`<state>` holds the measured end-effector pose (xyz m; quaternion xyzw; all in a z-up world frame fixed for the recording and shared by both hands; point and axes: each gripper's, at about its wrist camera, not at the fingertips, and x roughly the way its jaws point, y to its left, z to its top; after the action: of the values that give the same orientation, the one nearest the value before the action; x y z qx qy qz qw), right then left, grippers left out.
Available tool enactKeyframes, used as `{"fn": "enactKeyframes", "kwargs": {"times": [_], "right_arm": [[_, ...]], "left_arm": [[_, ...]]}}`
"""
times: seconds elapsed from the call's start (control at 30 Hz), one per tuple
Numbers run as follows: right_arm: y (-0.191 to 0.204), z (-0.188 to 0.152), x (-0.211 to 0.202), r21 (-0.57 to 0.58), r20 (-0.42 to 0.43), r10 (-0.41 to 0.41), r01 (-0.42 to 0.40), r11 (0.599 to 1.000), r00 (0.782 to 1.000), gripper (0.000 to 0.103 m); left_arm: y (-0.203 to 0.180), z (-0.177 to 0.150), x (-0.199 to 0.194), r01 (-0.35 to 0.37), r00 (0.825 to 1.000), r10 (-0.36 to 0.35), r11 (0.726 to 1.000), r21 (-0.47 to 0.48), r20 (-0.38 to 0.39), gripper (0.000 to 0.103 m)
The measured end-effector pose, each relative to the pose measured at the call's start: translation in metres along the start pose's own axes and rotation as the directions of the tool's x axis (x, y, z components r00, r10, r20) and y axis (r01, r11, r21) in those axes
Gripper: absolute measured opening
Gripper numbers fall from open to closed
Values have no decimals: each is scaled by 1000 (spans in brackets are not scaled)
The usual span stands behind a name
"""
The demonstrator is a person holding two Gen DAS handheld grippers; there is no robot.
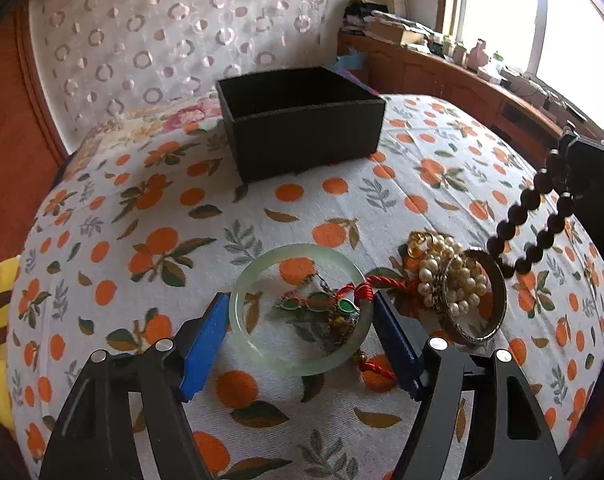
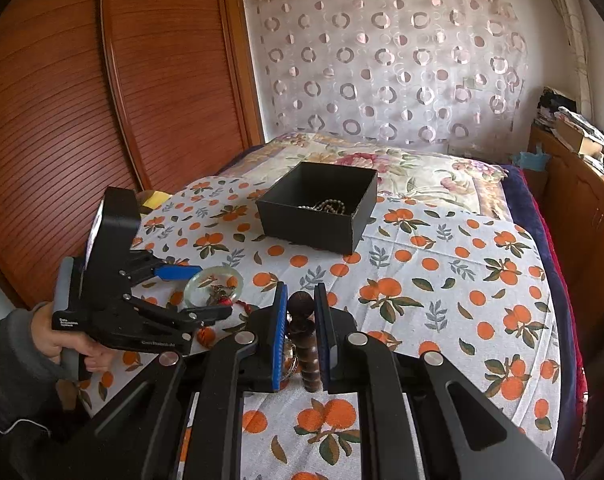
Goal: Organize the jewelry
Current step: 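Grasp the pale jade bangle with the left gripper and lift it, then lower the jade bangle into the black box while the right gripper drops the bead bracelet in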
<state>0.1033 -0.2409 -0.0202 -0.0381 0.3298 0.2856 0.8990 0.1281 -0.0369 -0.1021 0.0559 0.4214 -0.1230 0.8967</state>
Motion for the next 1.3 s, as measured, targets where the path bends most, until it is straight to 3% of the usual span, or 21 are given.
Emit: {"fn": "enactKeyframes", "kwargs": {"times": [0.67,1.3], "right_arm": [[2,43,-8,-45,55,-10,12,999,998,15],[-21,121,63,-83,114,42,-33,996,993,15]], "left_arm": [[5,30,-63,12,981,-2,999,-48,193,69],[40,78,-59,4,965,21,995,-97,262,69]]}}
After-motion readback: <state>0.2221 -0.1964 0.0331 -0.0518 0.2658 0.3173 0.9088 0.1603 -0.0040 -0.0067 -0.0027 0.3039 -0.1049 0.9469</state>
